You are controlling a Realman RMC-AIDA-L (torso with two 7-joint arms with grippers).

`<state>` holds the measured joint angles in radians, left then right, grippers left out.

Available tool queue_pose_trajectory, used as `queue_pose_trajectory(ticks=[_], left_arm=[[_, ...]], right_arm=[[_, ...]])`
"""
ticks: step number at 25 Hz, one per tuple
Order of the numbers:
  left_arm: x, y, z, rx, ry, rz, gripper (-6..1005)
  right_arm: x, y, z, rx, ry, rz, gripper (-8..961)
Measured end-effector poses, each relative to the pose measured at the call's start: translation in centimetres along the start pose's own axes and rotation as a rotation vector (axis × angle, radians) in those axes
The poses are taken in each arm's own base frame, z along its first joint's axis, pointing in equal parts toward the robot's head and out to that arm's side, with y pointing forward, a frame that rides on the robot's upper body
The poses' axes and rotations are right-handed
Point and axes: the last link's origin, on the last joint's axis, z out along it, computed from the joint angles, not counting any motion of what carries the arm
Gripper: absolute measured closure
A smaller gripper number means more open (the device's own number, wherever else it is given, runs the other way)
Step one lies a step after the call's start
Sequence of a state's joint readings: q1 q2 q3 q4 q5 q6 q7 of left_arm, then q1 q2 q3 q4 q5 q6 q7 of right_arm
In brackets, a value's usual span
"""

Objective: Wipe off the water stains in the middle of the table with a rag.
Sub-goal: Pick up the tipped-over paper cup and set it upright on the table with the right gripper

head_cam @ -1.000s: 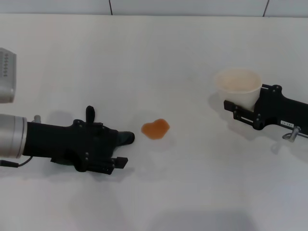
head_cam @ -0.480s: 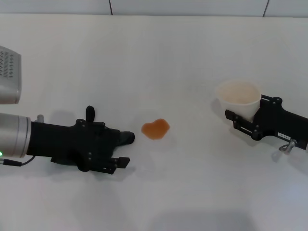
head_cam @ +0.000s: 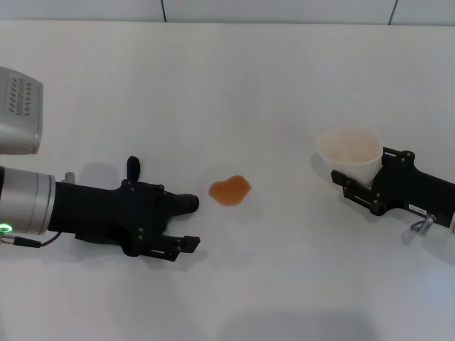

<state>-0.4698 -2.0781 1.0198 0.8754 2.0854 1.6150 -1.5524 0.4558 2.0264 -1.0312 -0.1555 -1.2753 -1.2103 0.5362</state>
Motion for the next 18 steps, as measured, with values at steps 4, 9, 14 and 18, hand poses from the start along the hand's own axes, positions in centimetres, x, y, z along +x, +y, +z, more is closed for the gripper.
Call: queue_pose_trajectory(ticks=[4, 9, 14, 18], left_arm=[[-0.05, 0.09, 0.03, -0.004, 0.001, -0.002, 184], [-0.11, 0.21, 0.08, -0.01, 0.001, -0.006, 184], [-0.02, 0.4, 0.36, -0.022, 0.0, -0.005, 183], [-0.04, 0.46, 0.38, -0.025, 0.001, -0.006, 183]], right_arm=[[0.2, 0.14, -0.23, 0.0, 0.003, -0.017, 432], [0.36, 0.15, -0.34, 0.0, 0.011, -0.026, 416], [0.45, 0.18, -0.37, -0.002, 0.016, -0.028, 301], [0.38, 0.15, -0.44, -0.005, 0.012, -0.031, 184]])
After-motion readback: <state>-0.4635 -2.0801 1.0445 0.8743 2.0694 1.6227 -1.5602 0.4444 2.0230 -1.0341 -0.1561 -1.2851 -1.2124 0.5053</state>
